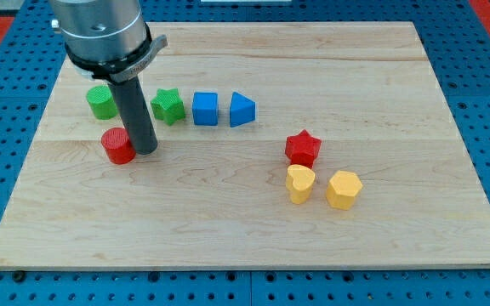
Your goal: Move red circle towards red star
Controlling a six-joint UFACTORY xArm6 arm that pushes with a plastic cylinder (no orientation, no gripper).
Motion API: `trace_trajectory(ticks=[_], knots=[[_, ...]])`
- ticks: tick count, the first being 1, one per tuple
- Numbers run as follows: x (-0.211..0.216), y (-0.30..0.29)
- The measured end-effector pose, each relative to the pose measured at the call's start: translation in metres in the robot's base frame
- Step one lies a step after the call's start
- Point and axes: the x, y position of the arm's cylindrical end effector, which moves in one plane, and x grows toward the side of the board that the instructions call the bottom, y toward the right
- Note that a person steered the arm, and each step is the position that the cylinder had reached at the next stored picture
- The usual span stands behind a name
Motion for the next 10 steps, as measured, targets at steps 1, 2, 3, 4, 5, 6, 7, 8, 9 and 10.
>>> trace_trajectory(ticks=[1, 2, 3, 4, 5, 6, 7, 8, 9, 10], knots=[[-0.015, -0.014], [-0.019, -0.06], [-0.014, -0.114], [-0.004, -0.102], [0.0, -0.028], [0.008, -0.017], [0.008, -0.08], [0.032, -0.115], [0.047, -0.063], [0.041, -0.012]])
